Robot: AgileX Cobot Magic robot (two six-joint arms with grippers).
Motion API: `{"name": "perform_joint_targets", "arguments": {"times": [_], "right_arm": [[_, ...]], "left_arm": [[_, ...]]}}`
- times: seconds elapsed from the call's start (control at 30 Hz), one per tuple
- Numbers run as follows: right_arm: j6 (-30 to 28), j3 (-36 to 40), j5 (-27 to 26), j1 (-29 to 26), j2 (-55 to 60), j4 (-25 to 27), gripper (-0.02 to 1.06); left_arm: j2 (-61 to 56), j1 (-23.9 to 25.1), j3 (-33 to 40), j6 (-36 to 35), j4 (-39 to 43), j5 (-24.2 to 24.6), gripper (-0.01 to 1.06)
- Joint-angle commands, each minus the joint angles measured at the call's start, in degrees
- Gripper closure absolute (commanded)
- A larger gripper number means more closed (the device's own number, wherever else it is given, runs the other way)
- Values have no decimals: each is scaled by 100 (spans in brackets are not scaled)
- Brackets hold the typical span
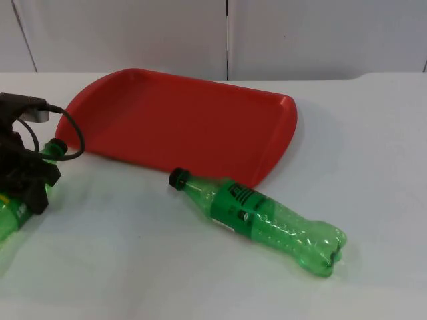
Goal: Place the bottle upright on the tray.
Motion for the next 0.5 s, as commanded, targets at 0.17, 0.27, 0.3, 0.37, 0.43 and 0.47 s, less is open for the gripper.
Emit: {"name": "perform_joint_targets", "arguments": {"times": [0.17,0.27,0.3,0.37,0.43,0.47], "right_arm": [[15,36,-25,-28,-19,-16,0],[15,36,-25,-28,-19,-16,0],[15,36,-25,-28,-19,-16,0],[15,36,-25,-28,-19,-16,0],[15,36,-25,-28,-19,-16,0],[15,36,-25,-28,-19,-16,0]], "left_arm": [[-167,13,22,-27,-198,197,105],[-380,13,22,-27,-234,197,105],[-617,13,22,-27,-341,197,105],[-973,13,22,-27,-559,149,105],[-1173,13,22,-158,-726,147,105],[-1330,13,22,-189,-908,85,105]]}}
